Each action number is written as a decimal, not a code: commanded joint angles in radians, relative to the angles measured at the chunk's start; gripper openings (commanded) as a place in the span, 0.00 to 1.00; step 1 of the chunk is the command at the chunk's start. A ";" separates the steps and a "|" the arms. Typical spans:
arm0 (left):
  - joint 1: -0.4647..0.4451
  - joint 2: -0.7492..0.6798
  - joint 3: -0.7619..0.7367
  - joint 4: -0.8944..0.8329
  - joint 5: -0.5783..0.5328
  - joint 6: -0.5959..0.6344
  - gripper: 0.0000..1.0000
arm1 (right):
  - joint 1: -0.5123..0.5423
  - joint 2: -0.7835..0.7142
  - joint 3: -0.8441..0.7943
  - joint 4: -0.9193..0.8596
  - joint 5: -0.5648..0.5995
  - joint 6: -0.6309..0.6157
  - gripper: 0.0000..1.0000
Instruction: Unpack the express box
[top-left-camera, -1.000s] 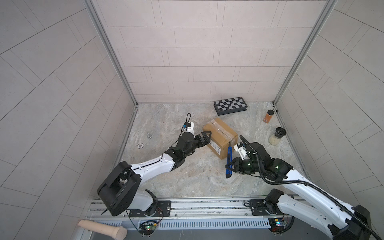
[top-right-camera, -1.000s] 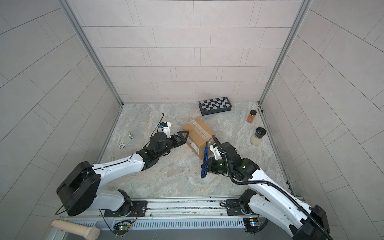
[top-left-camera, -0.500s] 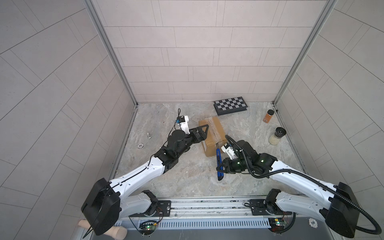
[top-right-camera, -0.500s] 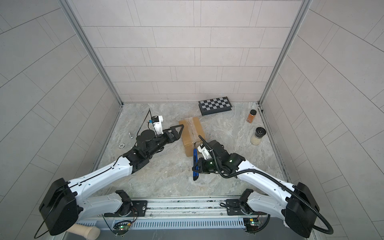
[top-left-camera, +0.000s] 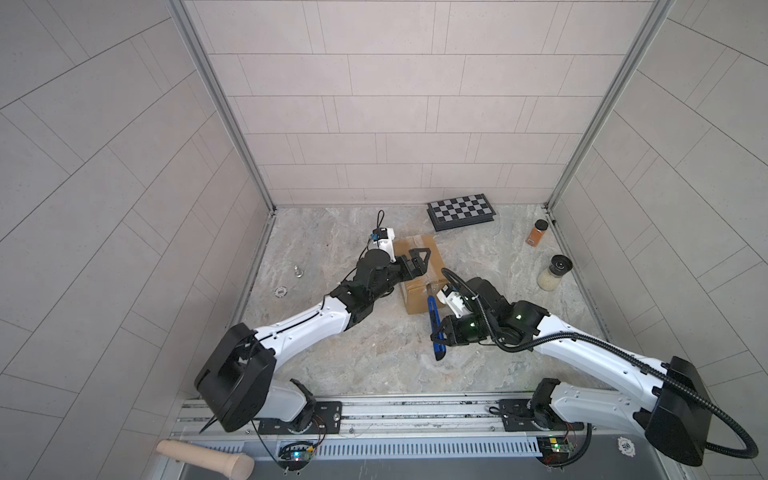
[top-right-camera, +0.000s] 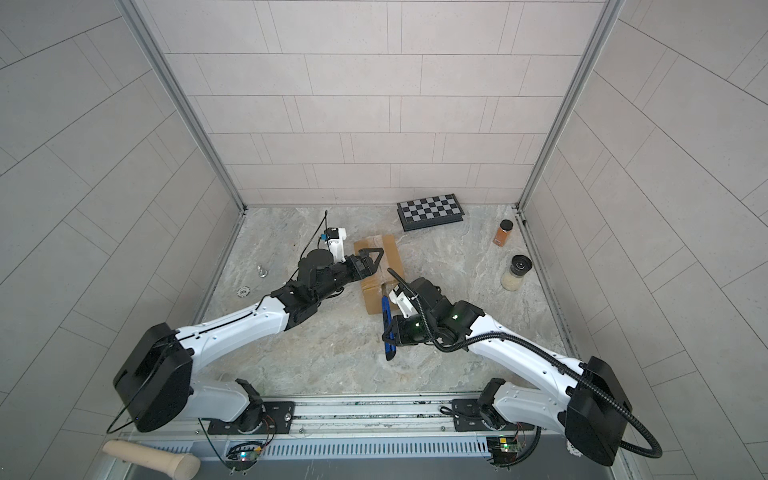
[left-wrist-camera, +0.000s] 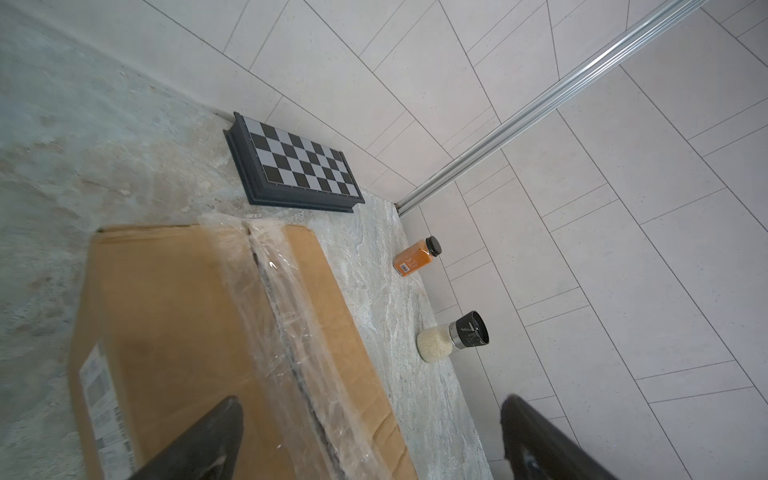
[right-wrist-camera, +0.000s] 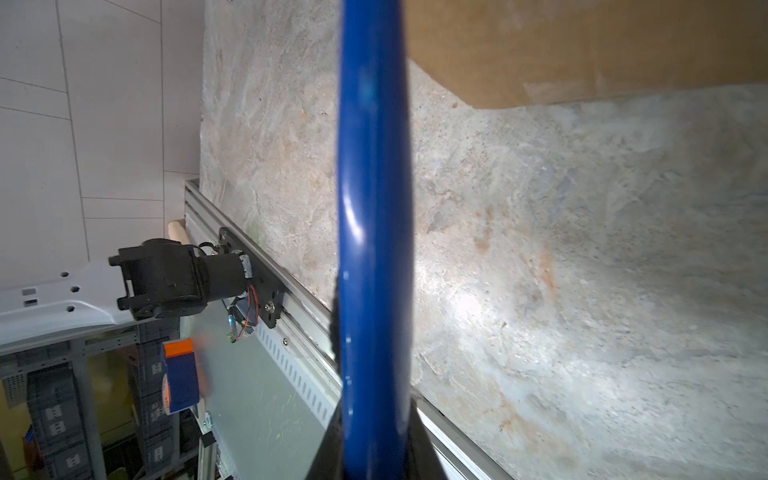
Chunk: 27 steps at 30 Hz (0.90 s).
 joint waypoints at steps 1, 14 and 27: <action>-0.008 0.049 0.060 0.033 0.031 -0.023 1.00 | 0.005 0.006 0.049 -0.065 0.058 -0.073 0.00; -0.008 0.170 0.142 -0.157 0.007 -0.074 0.99 | 0.050 0.018 0.138 -0.253 0.253 -0.187 0.00; -0.005 0.207 0.154 -0.227 -0.013 -0.082 0.99 | 0.058 -0.083 0.130 -0.235 0.383 -0.261 0.00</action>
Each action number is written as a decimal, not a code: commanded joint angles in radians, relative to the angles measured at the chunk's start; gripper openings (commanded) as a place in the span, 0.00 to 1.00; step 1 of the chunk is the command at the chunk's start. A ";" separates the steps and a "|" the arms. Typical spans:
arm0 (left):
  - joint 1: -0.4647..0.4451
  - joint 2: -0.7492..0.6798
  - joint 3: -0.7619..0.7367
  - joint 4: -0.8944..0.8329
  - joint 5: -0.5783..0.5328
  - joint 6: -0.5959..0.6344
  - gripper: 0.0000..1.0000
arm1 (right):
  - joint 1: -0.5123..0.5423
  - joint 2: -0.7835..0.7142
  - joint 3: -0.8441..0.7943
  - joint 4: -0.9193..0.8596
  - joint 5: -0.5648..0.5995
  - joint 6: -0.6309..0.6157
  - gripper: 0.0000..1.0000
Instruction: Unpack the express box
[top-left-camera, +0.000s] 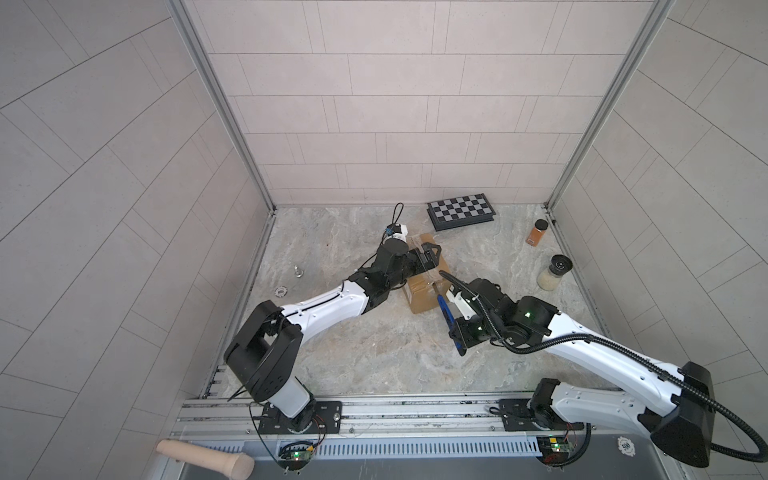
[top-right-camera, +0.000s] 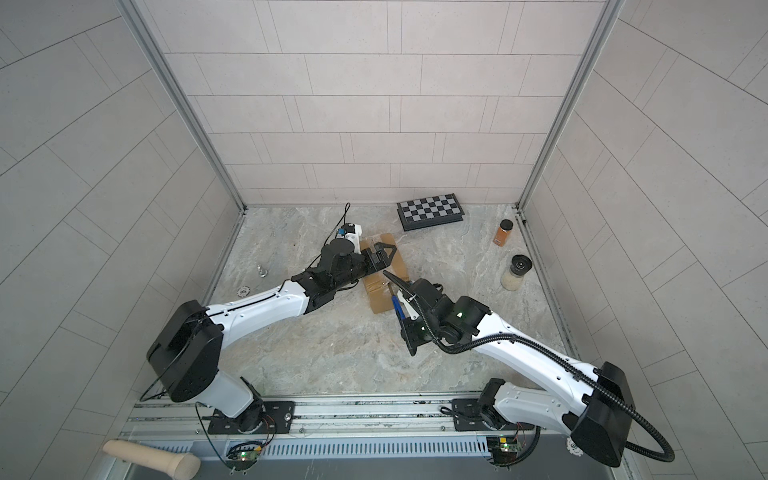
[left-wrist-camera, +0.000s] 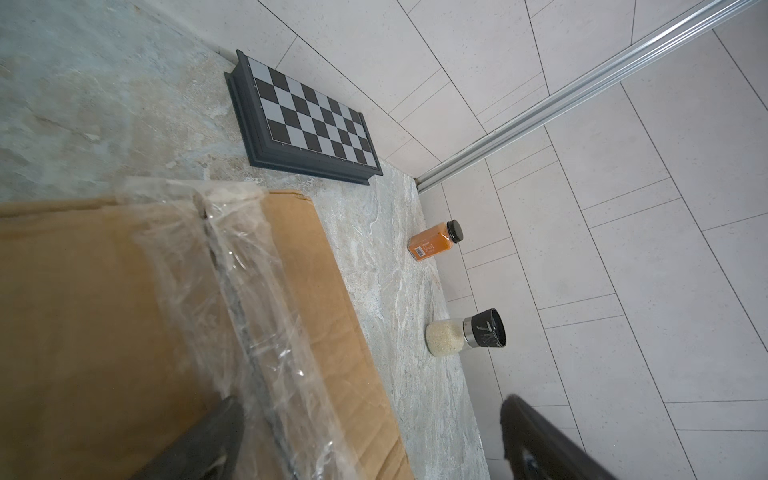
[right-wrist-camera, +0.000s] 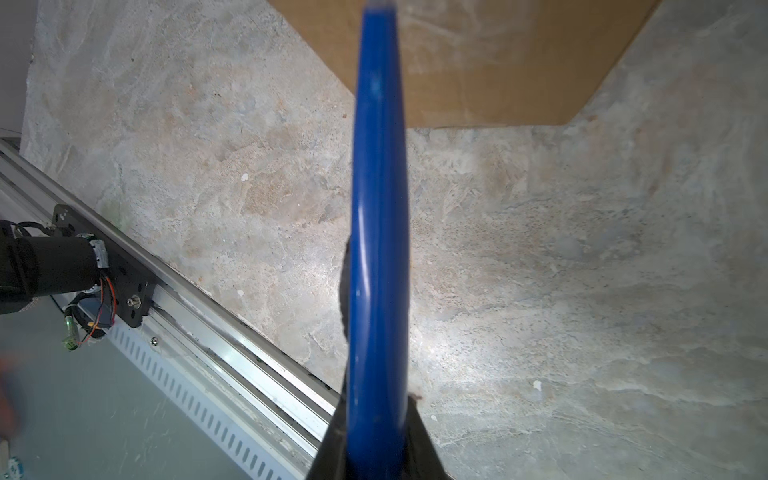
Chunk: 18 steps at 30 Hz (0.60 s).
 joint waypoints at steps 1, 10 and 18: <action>0.003 0.048 -0.009 -0.105 -0.005 -0.011 0.99 | 0.008 -0.043 0.014 0.058 0.065 -0.059 0.00; 0.010 0.069 -0.019 -0.101 0.009 -0.018 0.99 | 0.009 -0.097 0.000 0.051 0.164 -0.065 0.00; 0.018 0.094 -0.022 -0.100 0.011 -0.019 0.99 | 0.009 -0.172 0.010 0.019 0.203 -0.063 0.00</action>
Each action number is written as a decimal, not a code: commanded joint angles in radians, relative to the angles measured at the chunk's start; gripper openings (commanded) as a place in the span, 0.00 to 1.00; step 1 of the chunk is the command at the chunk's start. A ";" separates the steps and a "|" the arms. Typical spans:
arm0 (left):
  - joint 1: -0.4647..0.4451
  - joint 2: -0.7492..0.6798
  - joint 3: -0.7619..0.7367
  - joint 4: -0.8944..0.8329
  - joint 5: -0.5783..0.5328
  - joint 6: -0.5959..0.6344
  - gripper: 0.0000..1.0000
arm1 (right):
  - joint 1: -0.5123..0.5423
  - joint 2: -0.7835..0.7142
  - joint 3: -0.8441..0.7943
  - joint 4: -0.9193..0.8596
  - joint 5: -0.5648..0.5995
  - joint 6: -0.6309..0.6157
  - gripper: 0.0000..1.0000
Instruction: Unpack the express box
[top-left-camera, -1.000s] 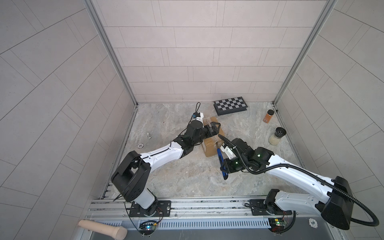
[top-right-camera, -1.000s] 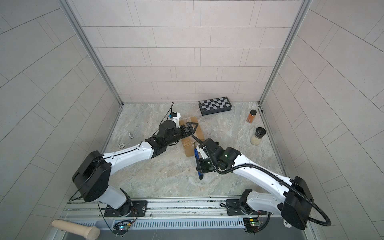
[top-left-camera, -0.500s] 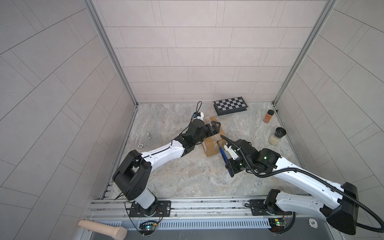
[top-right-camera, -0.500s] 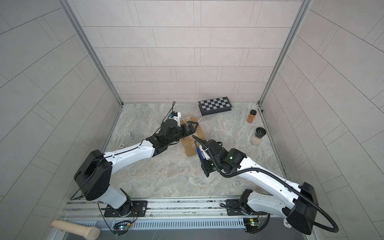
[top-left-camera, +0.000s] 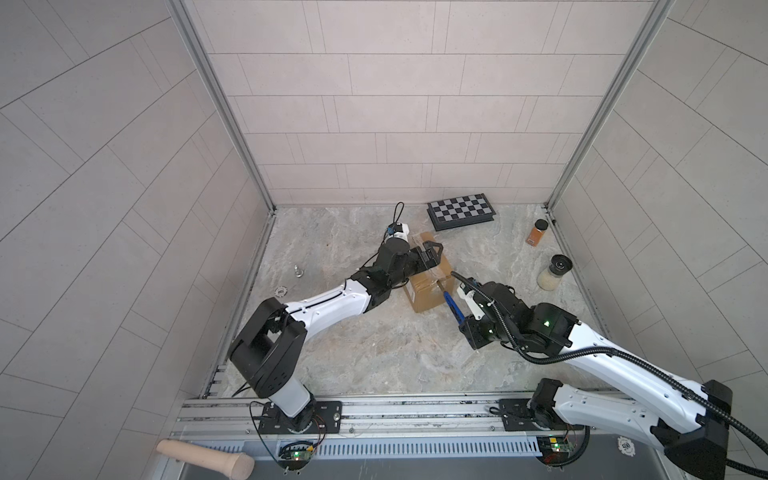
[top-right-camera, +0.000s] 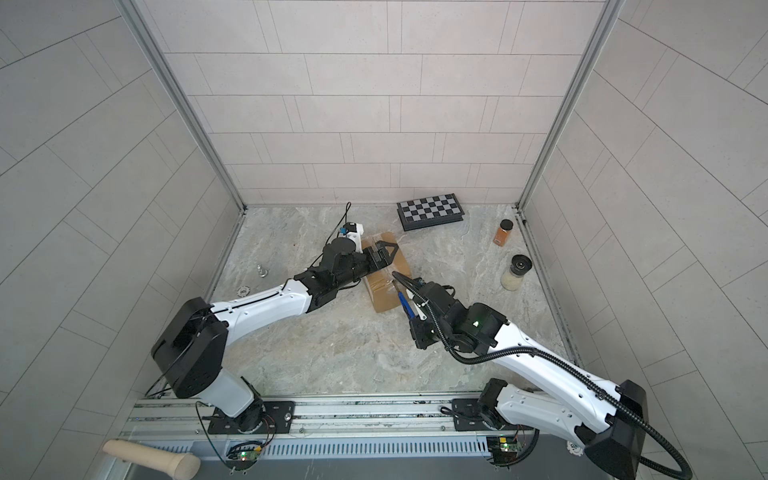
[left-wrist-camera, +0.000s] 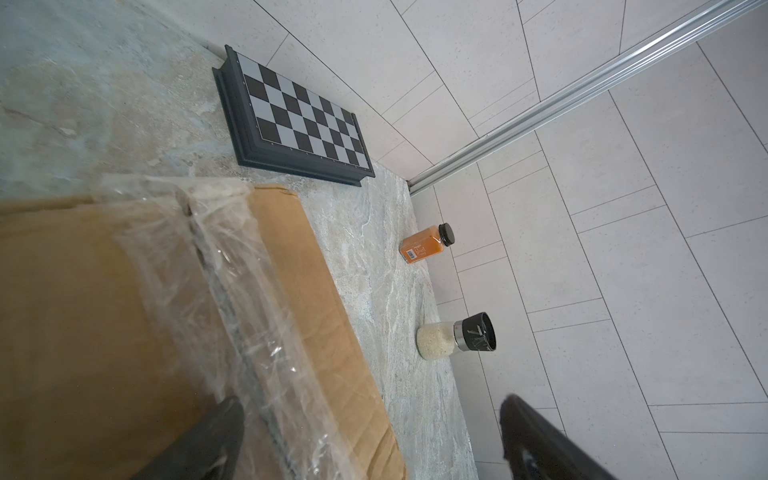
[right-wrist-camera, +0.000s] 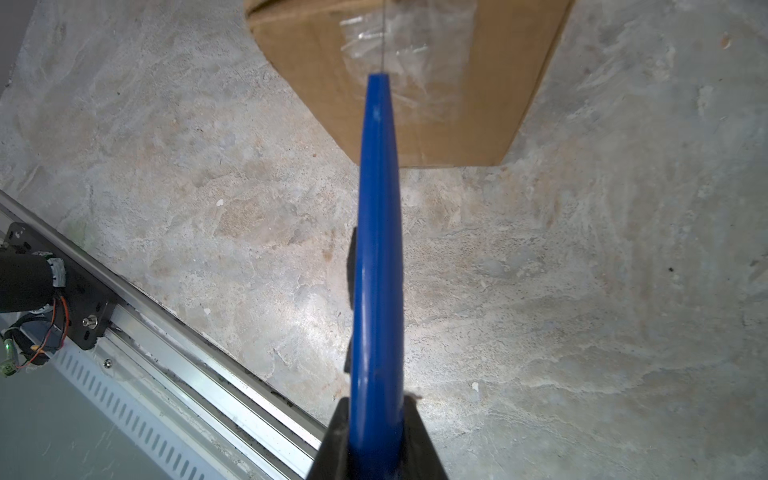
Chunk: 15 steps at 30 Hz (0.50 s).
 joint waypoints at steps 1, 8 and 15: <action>0.016 0.071 -0.031 -0.136 -0.004 0.001 0.99 | 0.005 -0.063 0.028 0.046 0.071 -0.016 0.00; 0.024 0.071 -0.038 -0.148 -0.026 0.008 0.99 | 0.006 -0.146 0.034 0.038 0.106 0.003 0.00; 0.033 0.071 -0.043 -0.166 -0.041 0.022 0.99 | 0.005 -0.186 0.061 0.012 0.123 0.012 0.00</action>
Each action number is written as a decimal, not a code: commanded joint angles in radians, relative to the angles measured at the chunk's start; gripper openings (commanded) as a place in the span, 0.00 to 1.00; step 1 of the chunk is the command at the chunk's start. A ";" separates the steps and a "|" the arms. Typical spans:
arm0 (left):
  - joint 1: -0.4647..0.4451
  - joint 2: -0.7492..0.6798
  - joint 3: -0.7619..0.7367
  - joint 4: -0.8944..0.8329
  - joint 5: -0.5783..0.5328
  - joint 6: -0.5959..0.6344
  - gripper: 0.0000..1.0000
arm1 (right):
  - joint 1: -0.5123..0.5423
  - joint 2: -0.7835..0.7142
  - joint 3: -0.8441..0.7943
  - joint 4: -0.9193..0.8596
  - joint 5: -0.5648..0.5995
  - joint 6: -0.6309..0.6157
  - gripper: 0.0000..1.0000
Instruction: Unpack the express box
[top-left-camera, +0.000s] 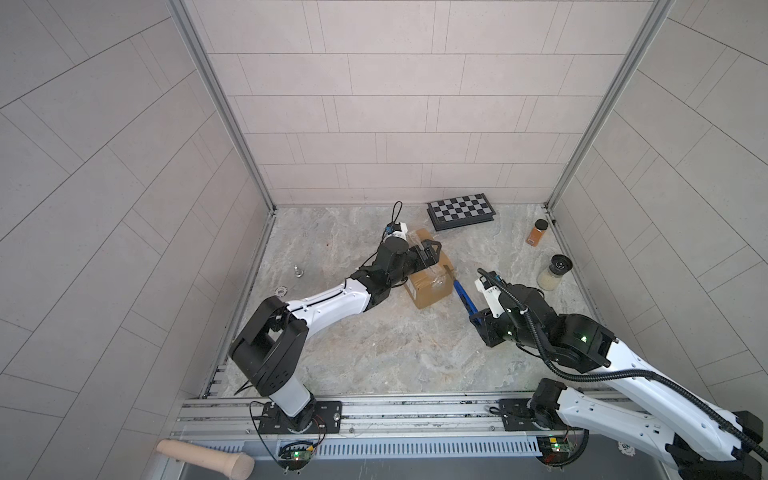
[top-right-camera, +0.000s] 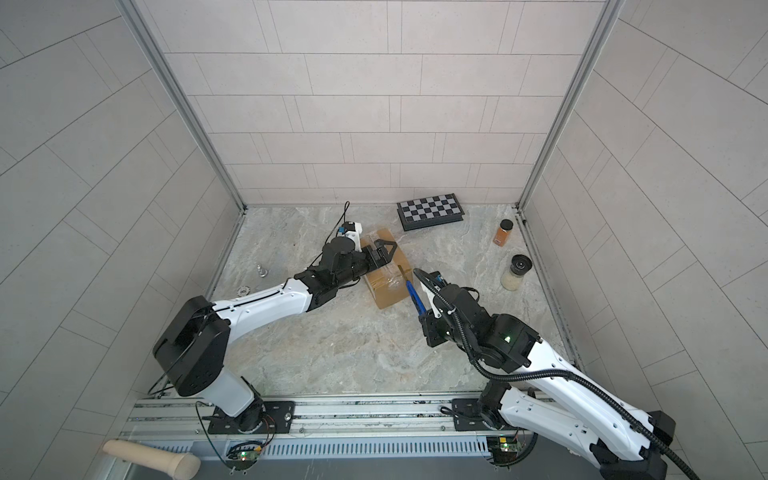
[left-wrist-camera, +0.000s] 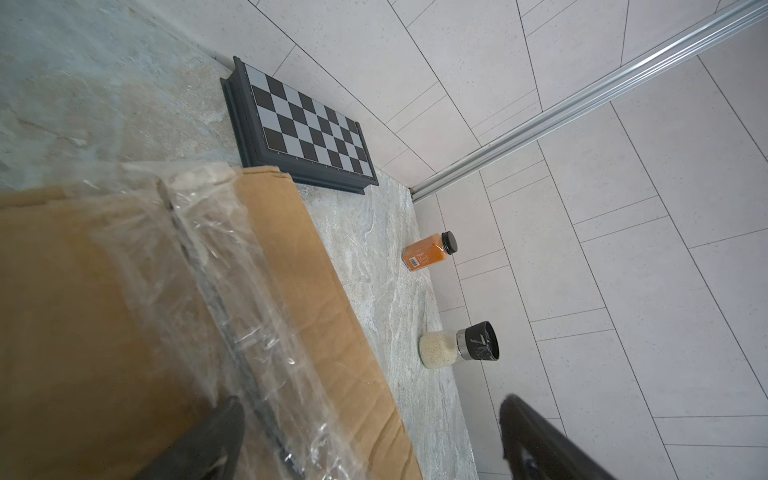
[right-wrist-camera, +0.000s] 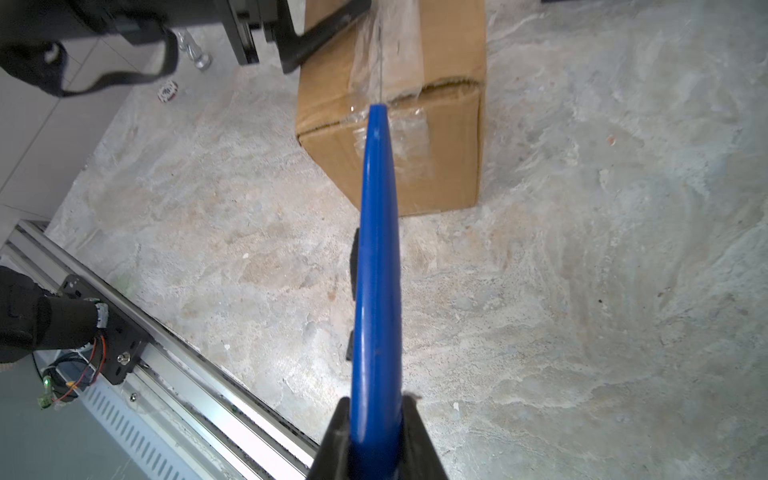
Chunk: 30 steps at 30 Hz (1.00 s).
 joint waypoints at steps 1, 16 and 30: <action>0.020 0.060 -0.043 -0.174 -0.031 0.024 0.99 | 0.005 -0.022 0.036 0.013 0.047 0.009 0.00; 0.071 -0.145 0.038 -0.118 0.006 0.192 1.00 | -0.077 0.088 -0.099 0.121 0.121 0.205 0.00; 0.254 0.155 0.265 -0.089 0.205 0.424 1.00 | -0.156 0.248 -0.131 0.385 0.076 0.250 0.00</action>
